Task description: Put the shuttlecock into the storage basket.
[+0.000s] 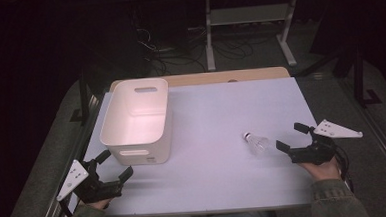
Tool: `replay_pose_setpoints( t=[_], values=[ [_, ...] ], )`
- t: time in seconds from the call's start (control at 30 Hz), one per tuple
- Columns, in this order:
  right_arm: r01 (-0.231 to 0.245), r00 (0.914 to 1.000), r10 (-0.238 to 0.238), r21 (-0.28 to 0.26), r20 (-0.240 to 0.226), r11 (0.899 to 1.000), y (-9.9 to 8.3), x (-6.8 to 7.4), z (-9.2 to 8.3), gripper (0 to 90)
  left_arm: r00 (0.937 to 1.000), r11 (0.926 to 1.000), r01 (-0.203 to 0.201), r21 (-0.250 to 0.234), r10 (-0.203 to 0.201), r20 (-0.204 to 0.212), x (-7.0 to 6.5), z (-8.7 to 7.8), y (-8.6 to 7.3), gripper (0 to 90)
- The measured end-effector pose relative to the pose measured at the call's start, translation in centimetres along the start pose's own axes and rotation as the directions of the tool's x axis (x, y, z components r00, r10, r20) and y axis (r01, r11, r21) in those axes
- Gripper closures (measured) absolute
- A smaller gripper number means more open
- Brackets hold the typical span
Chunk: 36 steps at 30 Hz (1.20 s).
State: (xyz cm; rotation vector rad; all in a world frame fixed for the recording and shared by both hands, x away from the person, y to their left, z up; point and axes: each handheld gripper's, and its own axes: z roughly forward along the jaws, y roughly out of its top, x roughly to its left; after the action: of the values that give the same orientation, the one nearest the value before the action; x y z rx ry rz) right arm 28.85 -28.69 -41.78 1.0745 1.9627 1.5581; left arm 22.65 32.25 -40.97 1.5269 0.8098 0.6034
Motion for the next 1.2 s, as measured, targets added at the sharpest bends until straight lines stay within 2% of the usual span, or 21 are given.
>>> replay_pose_setpoints(
  t=[0.17,0.3,0.43,0.47,0.83,0.9,1.07,1.2],
  values=[
    [-0.009,1.0,0.009,0.0,-0.003,1.0,0.0,0.1,-0.1,0.0,0.9999,0.9999,-0.011,-0.006,0.012,0.007,-0.1,0.0,0.1,0.0],
    [-0.004,1.0,0.004,0.002,0.003,1.0,0.0,0.2,-0.1,0.0,1.0,0.9999,-0.005,-0.011,0.005,0.004,0.0,-0.1,0.1,0.0],
    [-0.015,0.9999,0.015,-0.019,0.004,1.0,0.2,0.2,-0.4,0.0,1.0,0.9997,0.005,-0.022,-0.005,0.001,-0.1,-0.1,0.1,0.0],
    [-0.018,0.9998,0.018,-0.019,0.004,1.0,0.2,0.2,-0.4,0.0,1.0,0.9999,-0.008,-0.015,0.008,0.004,0.0,-0.1,0.1,0.0],
    [-0.025,0.9996,0.026,0.017,-0.013,1.0,0.4,0.5,0.0,0.0,1.0,0.9999,0.003,-0.016,-0.003,-0.006,0.0,-0.1,0.0,0.0],
    [-0.053,0.9981,0.054,0.018,-0.03,0.998,0.6,0.5,0.2,0.0,0.9999,0.9995,0.015,-0.028,-0.015,-0.006,-0.1,0.0,0.0,0.0],
    [-0.036,0.9987,0.038,0.053,-0.033,0.998,1.3,0.9,0.8,0.0,1.0,0.9998,-0.003,-0.019,0.003,-0.001,-0.1,-0.1,0.1,0.0],
    [-0.031,0.999,0.033,0.062,-0.029,0.998,1.5,0.8,1.0,0.0,0.9999,0.9997,0.01,-0.021,-0.01,-0.007,0.0,0.0,0.0,0.0]
  ],
)
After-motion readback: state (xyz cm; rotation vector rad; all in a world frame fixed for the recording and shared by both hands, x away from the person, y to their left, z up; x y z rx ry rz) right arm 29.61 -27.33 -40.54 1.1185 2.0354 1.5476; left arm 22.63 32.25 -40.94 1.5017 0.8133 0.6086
